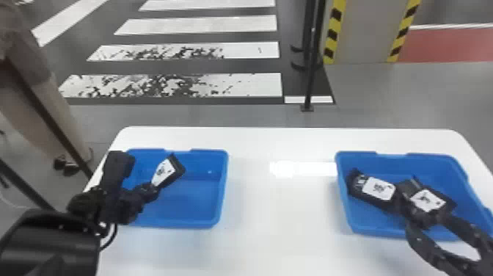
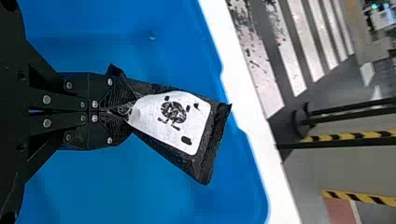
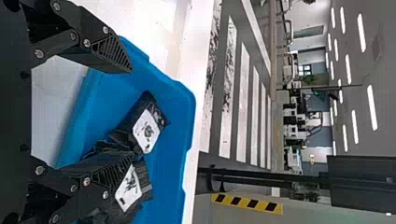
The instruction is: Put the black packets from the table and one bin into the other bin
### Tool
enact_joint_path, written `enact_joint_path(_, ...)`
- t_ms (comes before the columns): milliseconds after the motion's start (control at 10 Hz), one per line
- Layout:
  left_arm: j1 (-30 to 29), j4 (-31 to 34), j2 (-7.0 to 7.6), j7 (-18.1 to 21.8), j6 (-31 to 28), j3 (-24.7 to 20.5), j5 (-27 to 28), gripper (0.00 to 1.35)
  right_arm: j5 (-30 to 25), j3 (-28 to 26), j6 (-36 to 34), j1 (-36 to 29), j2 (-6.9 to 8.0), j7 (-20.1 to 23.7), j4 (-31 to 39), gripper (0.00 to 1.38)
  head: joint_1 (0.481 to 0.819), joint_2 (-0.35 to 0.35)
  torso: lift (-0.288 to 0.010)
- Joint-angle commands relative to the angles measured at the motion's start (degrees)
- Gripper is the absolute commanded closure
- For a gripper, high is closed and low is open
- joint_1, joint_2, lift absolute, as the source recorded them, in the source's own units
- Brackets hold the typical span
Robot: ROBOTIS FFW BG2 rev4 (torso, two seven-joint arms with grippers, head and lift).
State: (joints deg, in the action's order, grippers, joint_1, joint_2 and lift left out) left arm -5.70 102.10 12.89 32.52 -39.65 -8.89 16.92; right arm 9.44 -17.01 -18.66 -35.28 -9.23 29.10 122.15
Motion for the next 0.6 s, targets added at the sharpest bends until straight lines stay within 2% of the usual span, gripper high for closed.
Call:
enact_joint_path(0,-2.59,5.12,-1.02,0.00,2.67,-2.76,-4.23,1.21,0.04,0.55,-0.32,-0.15,0.00,0.26,4.34,0.44,0.695,0.074,-0.110)
enact_joint_path(100,-3.86,7.23,-1.64,0.00,4.08,-4.13,-7.43,1.21,1.53,1.47,-1.73,0.27,-0.26,0.26,7.72,0.44,0.695,0.077,-0.110)
enact_joint_path(300,-6.81,10.19,-2.96,0.00,6.47,-5.05,-12.69,1.21,5.99,6.15,-11.15,5.19,-2.55,1.31,11.52,0.44,0.695,0.103,-0.110)
enact_joint_path(500,-9.06,12.58,-3.66,0.09,8.86,-2.08,-19.09,1.21,9.30,10.84,-14.95,10.54,-3.34,1.31,12.64,0.44,0.695,0.137,-0.110)
